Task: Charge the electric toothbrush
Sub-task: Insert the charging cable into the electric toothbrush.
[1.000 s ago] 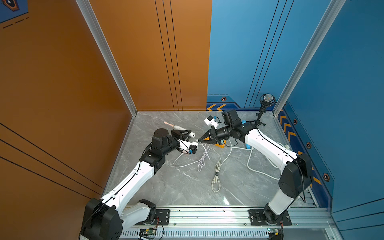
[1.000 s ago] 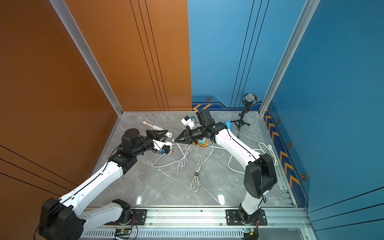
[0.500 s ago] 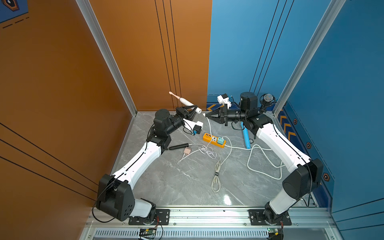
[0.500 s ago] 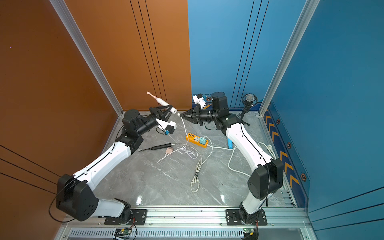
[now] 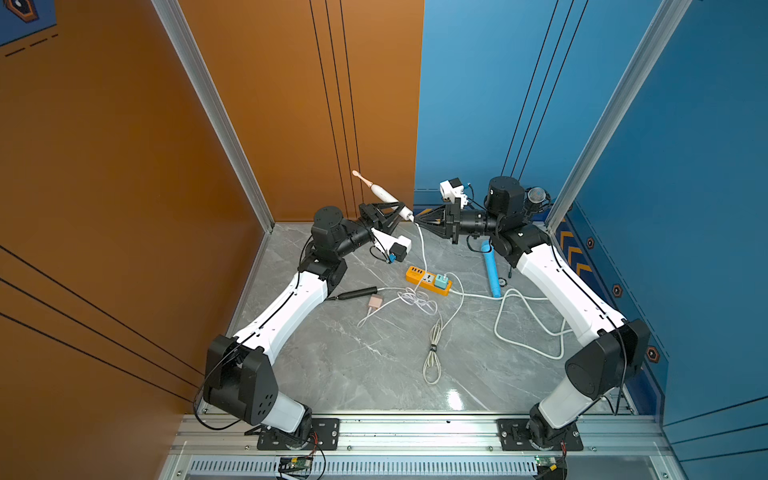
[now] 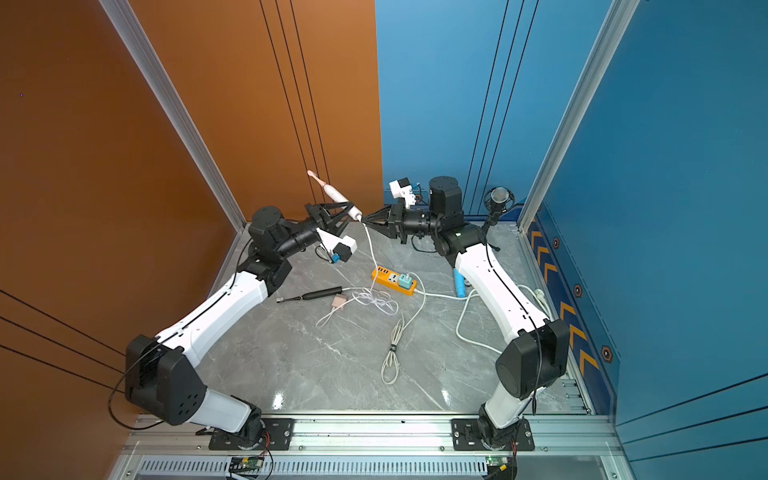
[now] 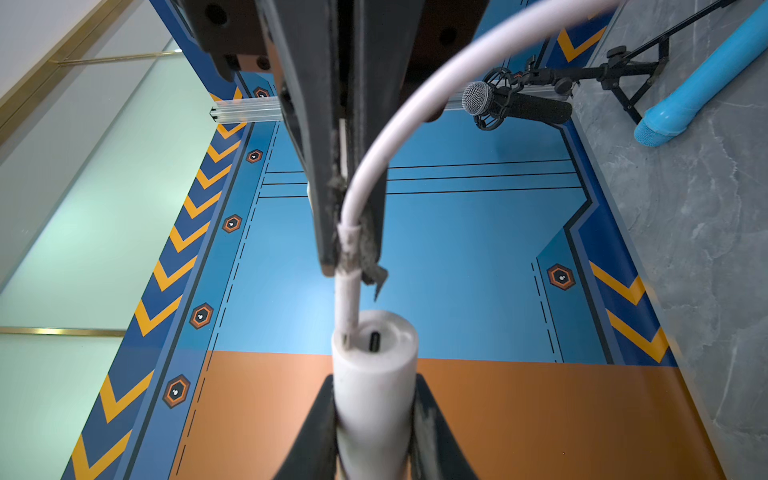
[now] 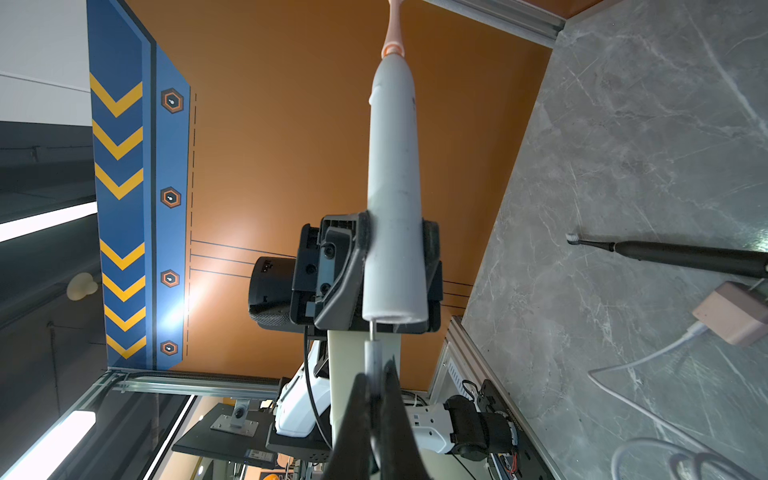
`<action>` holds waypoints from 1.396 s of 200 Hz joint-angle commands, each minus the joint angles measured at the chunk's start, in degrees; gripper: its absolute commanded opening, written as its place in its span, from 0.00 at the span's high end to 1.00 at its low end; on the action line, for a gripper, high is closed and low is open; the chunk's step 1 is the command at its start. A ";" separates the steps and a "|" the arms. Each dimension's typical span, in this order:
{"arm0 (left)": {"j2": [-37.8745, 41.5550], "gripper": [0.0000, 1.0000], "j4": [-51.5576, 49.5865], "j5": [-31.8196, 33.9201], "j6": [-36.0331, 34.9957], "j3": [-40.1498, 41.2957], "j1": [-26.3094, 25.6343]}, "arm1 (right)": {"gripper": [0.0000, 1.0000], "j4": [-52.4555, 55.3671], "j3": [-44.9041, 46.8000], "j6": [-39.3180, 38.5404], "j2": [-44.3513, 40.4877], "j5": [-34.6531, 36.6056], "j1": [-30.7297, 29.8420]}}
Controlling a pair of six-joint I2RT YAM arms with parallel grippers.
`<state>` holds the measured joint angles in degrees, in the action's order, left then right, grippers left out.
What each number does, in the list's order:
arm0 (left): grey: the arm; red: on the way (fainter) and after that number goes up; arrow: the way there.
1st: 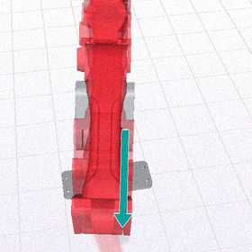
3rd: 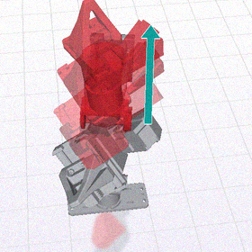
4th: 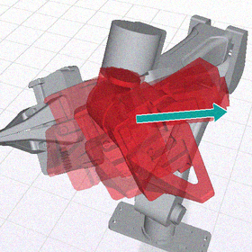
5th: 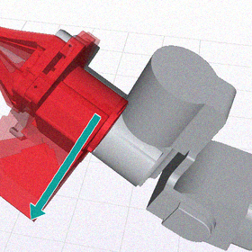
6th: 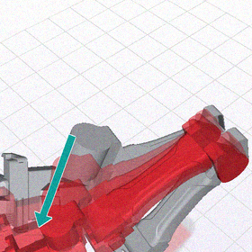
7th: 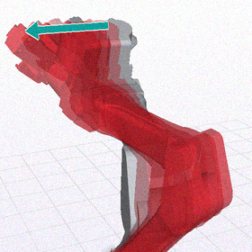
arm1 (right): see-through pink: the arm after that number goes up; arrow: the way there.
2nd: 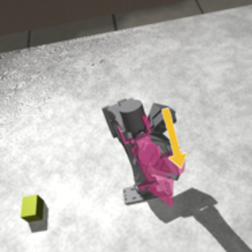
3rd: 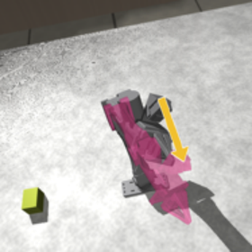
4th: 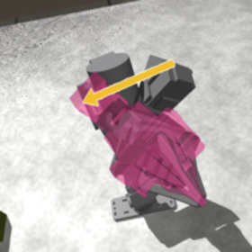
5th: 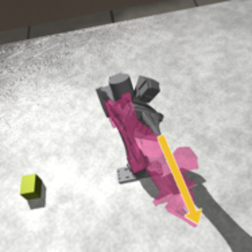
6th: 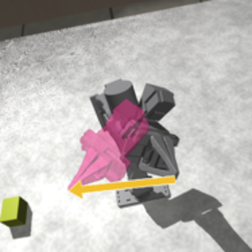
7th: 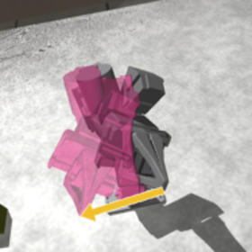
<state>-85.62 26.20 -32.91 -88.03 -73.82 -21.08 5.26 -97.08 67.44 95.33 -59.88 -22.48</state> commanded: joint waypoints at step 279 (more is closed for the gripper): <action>-0.38 1.00 1.93 -7.00 1.00 -2.82 -3.34 | 1.00 -5.26 2.31 4.85 -1.30 0.99 0.24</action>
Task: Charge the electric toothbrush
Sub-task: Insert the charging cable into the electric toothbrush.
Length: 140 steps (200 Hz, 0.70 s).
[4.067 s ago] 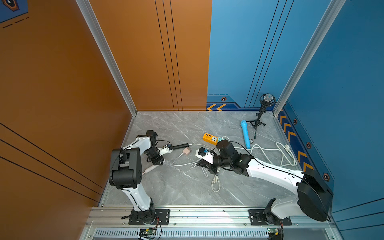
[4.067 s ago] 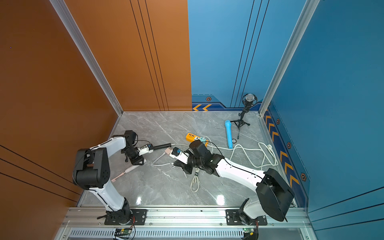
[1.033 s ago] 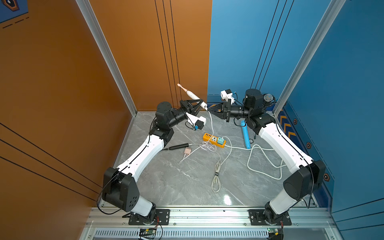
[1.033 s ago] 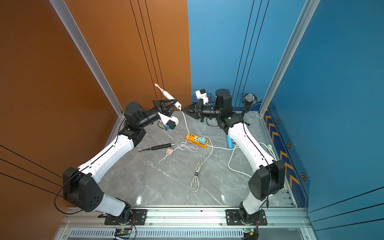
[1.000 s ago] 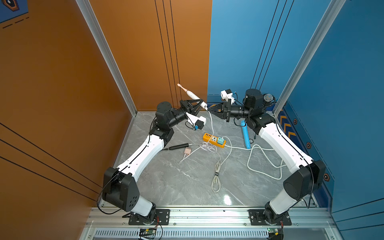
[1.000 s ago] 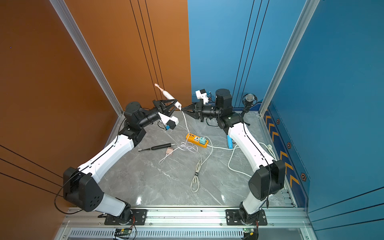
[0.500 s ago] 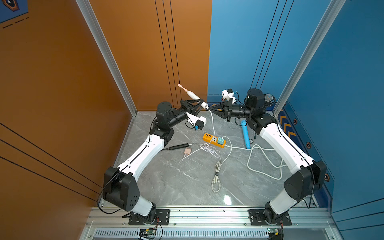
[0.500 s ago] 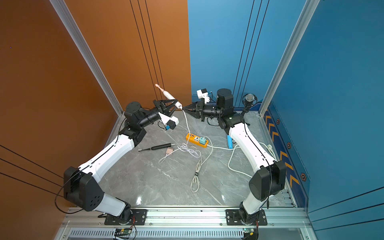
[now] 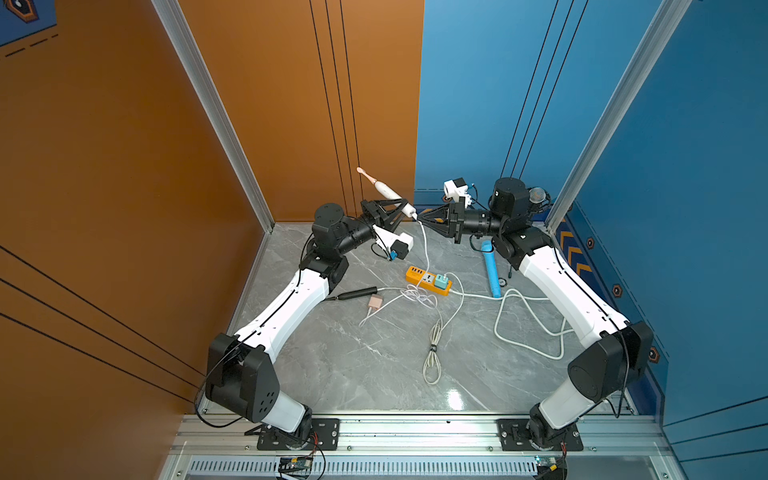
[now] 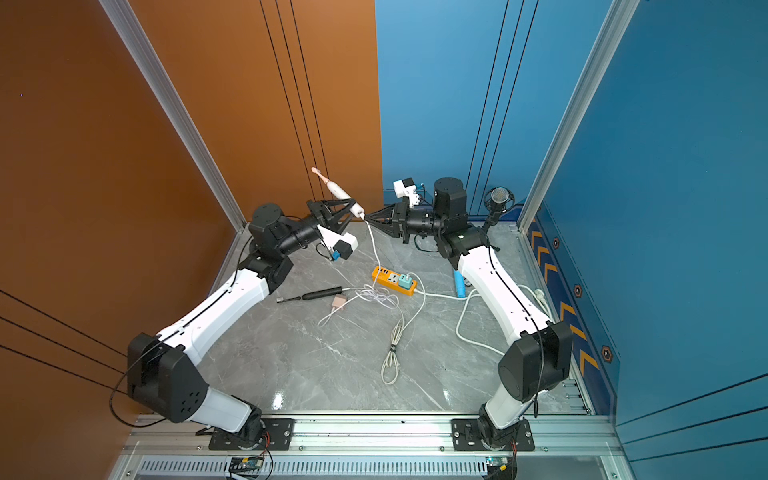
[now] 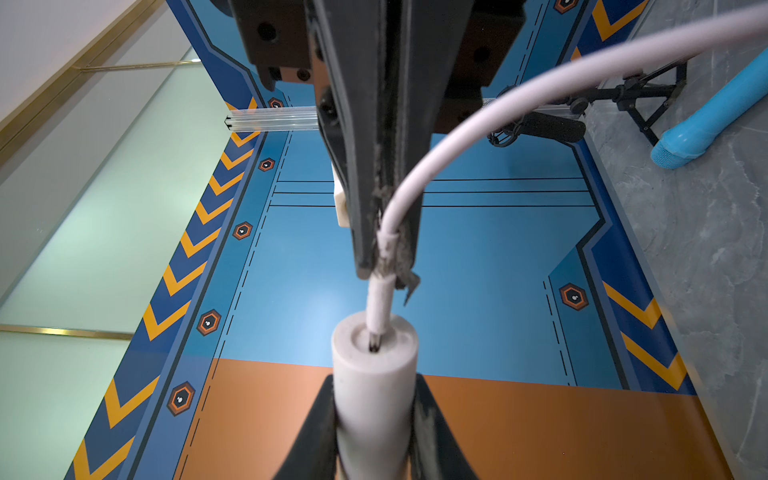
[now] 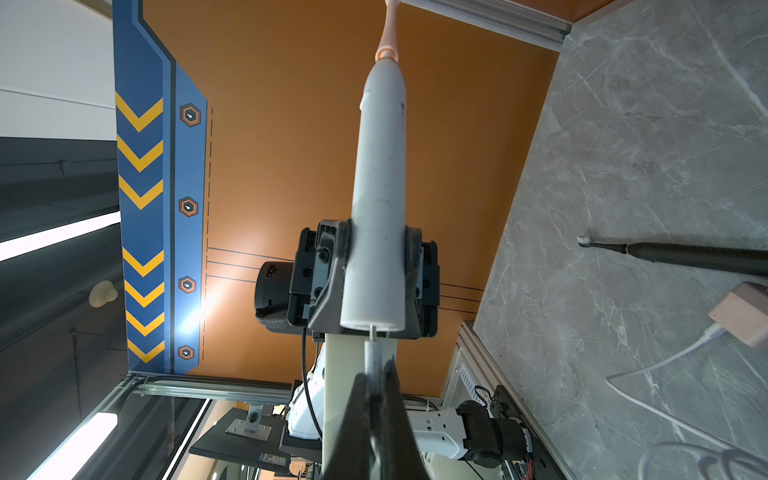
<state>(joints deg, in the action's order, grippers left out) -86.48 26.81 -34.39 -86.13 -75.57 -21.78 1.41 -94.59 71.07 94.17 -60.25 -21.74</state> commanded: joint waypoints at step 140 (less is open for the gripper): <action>-0.09 1.00 1.23 -7.14 -2.86 -1.28 -3.00 | 1.00 -0.44 -0.91 2.89 -0.12 0.40 -0.94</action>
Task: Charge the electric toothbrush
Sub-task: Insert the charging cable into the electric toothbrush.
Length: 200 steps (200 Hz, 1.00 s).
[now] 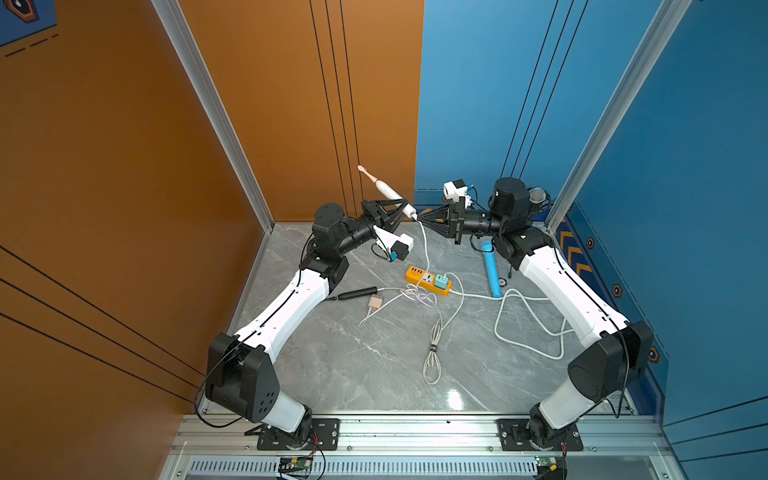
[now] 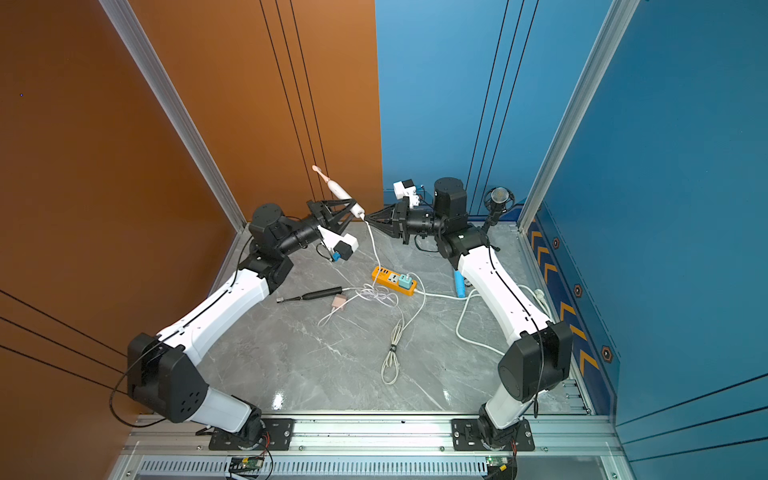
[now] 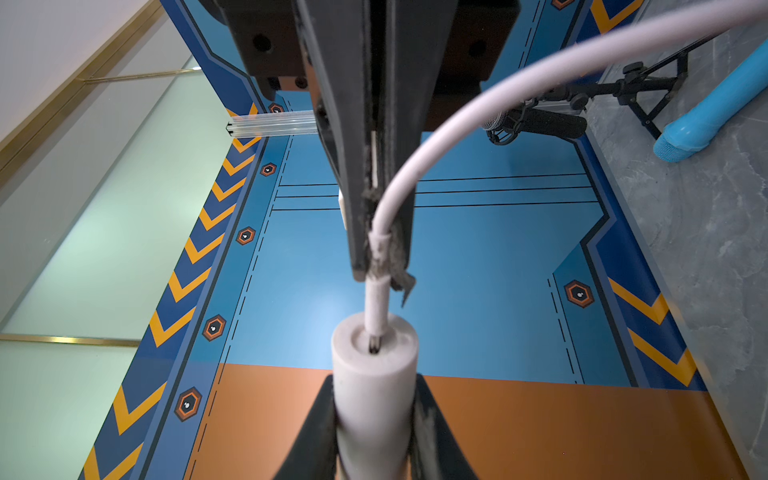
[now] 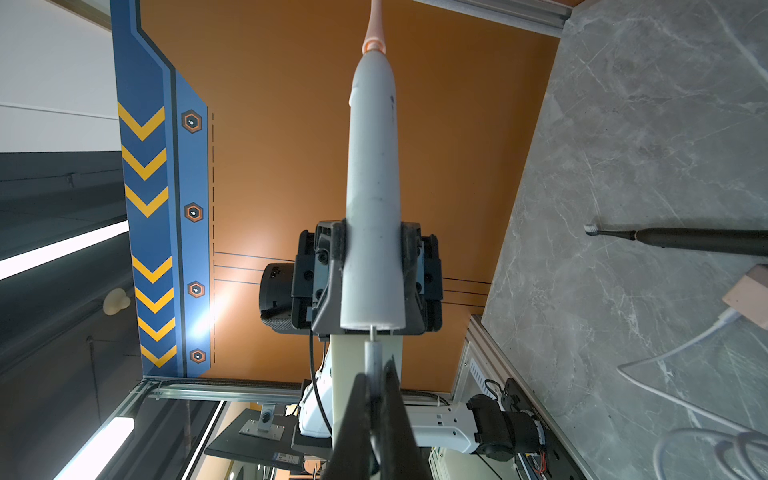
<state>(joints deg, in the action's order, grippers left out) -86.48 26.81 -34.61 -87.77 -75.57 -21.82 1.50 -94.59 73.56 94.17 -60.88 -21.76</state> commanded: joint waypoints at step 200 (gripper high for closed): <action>4.21 1.00 1.14 -14.54 0.50 5.08 -12.12 | 1.00 0.20 -1.27 1.13 1.08 7.08 1.61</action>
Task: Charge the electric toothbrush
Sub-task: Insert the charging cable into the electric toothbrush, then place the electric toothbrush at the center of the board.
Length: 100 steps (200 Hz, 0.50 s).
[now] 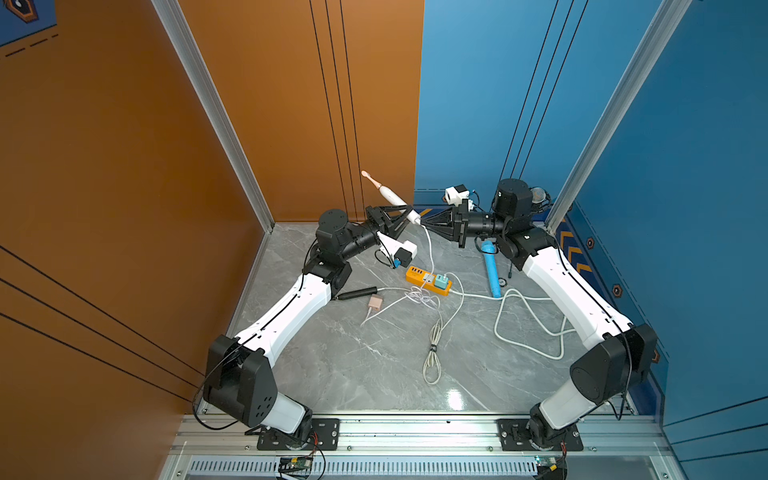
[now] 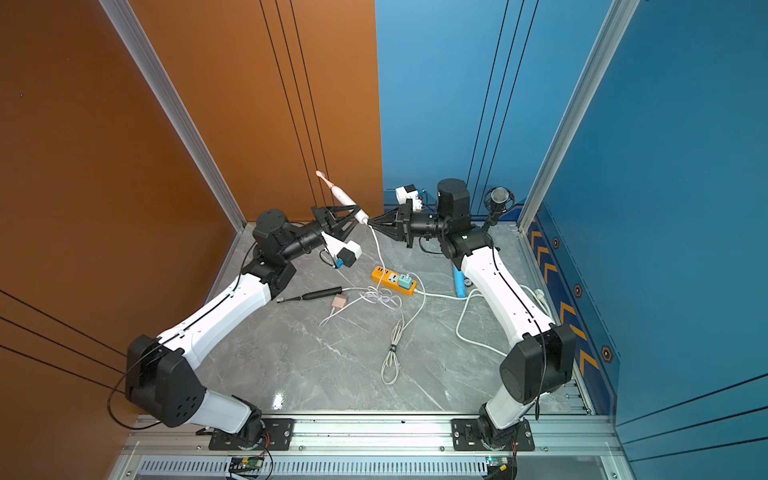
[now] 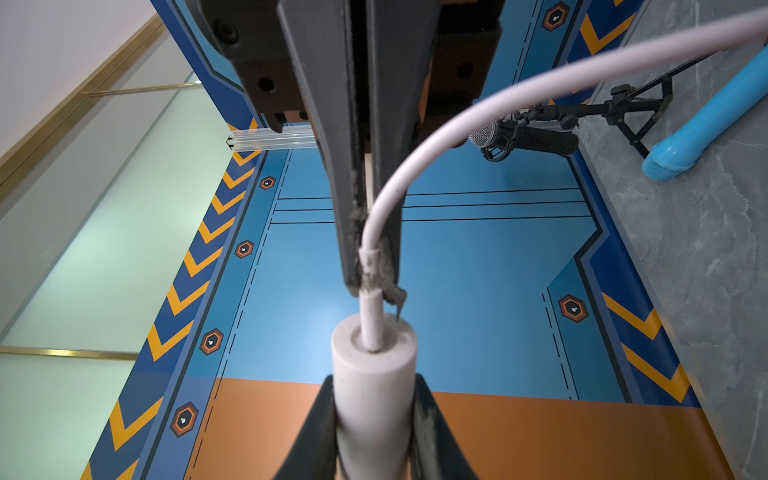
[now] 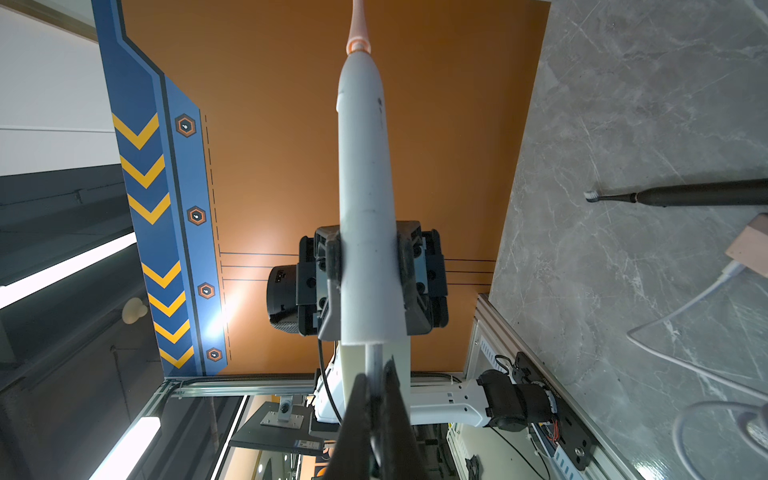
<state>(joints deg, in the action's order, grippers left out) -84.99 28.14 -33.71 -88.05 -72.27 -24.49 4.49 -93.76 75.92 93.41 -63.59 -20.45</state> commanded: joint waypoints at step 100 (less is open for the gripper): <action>7.40 1.00 -10.60 -6.93 -5.43 5.22 -16.08 | 1.00 2.06 -2.00 -6.77 1.27 12.61 0.19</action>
<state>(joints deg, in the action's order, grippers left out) -81.01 22.48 -21.32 -92.58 -69.38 -30.50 13.52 -93.78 72.31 91.96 -64.40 -19.55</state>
